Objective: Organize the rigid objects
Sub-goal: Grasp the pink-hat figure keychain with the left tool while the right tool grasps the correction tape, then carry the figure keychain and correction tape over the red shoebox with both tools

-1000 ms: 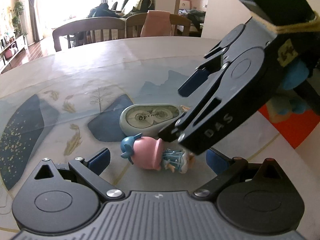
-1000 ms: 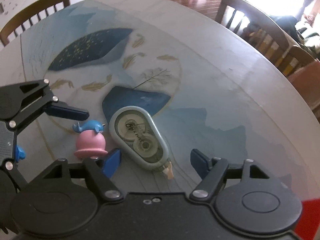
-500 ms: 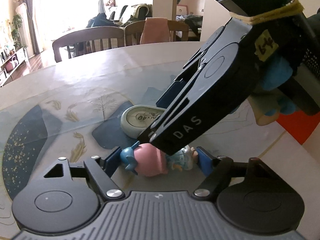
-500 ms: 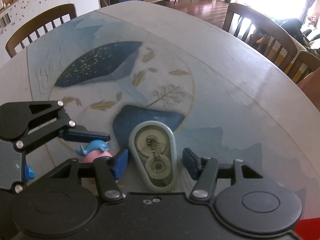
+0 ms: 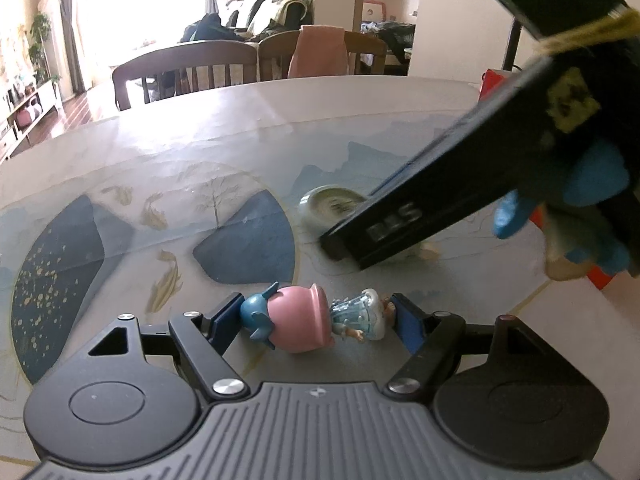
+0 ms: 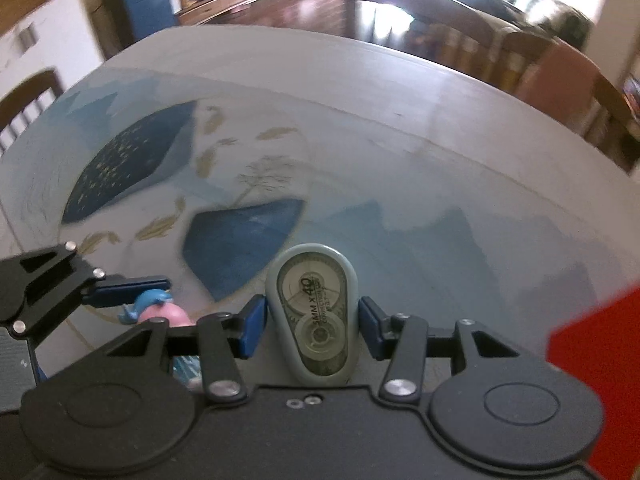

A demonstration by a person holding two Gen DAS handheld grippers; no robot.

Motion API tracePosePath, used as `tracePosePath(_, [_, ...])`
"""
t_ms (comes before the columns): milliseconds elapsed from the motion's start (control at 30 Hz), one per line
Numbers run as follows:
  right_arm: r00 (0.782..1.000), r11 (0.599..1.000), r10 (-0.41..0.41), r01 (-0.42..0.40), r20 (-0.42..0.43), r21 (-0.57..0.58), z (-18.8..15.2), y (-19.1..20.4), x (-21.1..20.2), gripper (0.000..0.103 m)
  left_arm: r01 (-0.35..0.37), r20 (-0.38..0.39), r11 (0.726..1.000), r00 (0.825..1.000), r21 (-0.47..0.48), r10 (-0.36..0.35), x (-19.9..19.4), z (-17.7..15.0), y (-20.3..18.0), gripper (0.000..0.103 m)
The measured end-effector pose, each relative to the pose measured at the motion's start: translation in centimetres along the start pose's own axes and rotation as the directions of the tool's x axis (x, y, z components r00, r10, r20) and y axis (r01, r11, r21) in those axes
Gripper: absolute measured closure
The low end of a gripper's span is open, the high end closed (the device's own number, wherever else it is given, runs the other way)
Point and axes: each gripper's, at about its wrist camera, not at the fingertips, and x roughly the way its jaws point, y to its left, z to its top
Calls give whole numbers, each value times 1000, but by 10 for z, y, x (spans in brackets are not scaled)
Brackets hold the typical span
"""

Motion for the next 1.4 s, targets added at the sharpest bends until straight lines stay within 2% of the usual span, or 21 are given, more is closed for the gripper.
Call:
tracePosePath(233, [1000,989,22,-25,23,146,-22,-6,-35,54,16,-26,999,1000,-32,-17,-11,-6,3,24])
tracePosePath(400, [998,983,39,-47,47,177,-33,2,-64,54,31,-37,997,999,-68,-33,-25,-6,5,24])
tracePosePath(700, [993,971,14,-43,120,236,-48,5,-123,54,75,1,993,997,-90,-75,-71,12,-8,24])
tracePosePath(1067, [977,956,-41,-22,208,292,-74,-20,-190,54,115,60,992,992,-55,-112,-112,45,-50,24])
tracePosePath(1400, [962,943,-95,5,256,333,-103,-59,-225,54,144,85,989,986,-34,-141,-117,78,-104,24])
